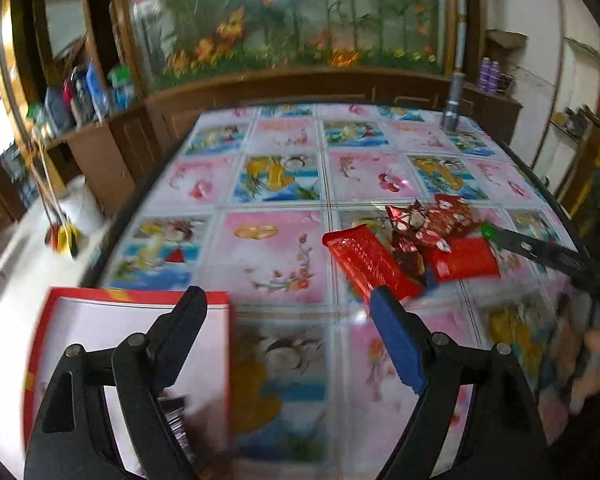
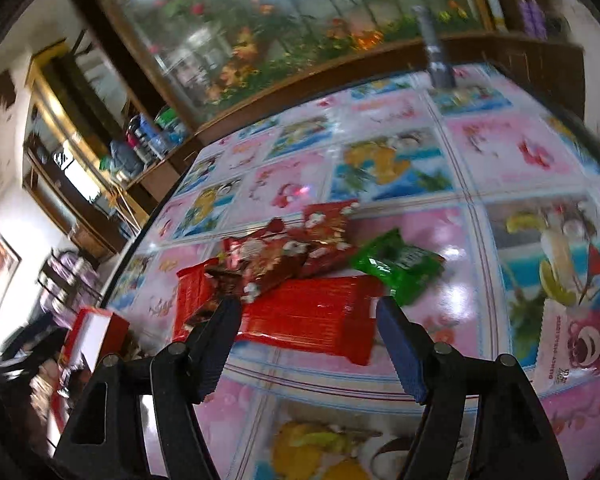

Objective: Organize snacks
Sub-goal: 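Grasp a long red packet with the left tool while the right tool grasps another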

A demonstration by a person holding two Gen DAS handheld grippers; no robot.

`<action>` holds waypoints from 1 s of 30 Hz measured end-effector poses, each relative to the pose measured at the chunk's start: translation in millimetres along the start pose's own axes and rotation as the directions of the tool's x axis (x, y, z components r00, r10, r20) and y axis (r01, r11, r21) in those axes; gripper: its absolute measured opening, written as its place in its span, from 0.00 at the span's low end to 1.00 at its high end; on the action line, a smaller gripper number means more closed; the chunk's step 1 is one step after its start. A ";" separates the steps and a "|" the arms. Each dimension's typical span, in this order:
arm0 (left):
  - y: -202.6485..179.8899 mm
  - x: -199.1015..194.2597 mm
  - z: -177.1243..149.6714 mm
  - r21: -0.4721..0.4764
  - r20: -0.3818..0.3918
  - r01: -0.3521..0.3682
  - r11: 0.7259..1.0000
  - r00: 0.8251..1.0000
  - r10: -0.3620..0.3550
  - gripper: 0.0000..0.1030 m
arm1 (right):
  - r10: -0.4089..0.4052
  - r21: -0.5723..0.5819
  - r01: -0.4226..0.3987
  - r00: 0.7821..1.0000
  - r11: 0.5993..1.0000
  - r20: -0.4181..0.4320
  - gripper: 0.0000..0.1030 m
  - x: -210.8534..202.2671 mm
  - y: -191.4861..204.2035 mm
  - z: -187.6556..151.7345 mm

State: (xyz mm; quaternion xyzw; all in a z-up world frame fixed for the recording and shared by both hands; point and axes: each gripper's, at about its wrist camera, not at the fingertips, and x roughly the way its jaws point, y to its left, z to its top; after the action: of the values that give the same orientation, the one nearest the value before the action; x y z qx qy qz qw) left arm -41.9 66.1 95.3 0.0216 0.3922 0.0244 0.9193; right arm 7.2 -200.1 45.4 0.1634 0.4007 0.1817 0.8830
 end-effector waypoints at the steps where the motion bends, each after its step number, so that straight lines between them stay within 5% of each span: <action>1: -3.4 10.4 3.0 -0.018 -0.024 -0.011 1.000 1.000 0.010 0.82 | -0.004 0.004 0.004 1.000 1.000 0.015 0.70 -2.4 -3.3 1.7; 6: -24.9 54.1 13.5 -0.079 -0.107 -0.044 0.996 0.994 0.035 0.82 | -0.010 -0.025 0.011 0.999 1.000 0.035 0.70 -2.0 -18.8 13.0; 10: -37.7 84.9 22.4 -0.075 -0.142 -0.112 0.991 0.985 0.101 0.82 | 0.068 -0.033 -0.068 0.998 0.997 0.001 0.70 9.6 -20.4 20.1; 15: -47.4 111.4 31.6 -0.089 -0.190 -0.131 0.987 0.975 0.113 0.82 | 0.128 -0.177 -0.155 0.980 0.972 -0.154 0.70 43.3 5.7 31.7; 24: -55.5 132.4 39.1 -0.083 -0.187 -0.149 0.985 0.973 0.132 0.85 | 0.071 -0.358 -0.169 0.960 0.918 -0.272 0.74 71.0 24.9 13.3; 27: -63.3 131.4 39.8 -0.010 -0.158 -0.136 0.991 0.978 0.133 0.85 | 0.078 -0.385 -0.201 0.946 0.901 -0.314 0.73 67.9 29.2 7.3; 30: -68.9 127.5 37.5 0.047 -0.157 -0.111 0.993 0.981 0.117 0.85 | -0.007 -0.462 -0.143 0.951 0.875 -0.308 0.69 68.2 39.0 -1.8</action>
State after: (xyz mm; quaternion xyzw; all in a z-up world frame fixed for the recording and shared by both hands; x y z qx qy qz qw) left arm 75.2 4.5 25.3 0.0594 0.4628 0.0712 0.8816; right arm 40.2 -134.7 17.0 -0.0754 0.4666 0.3289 0.8176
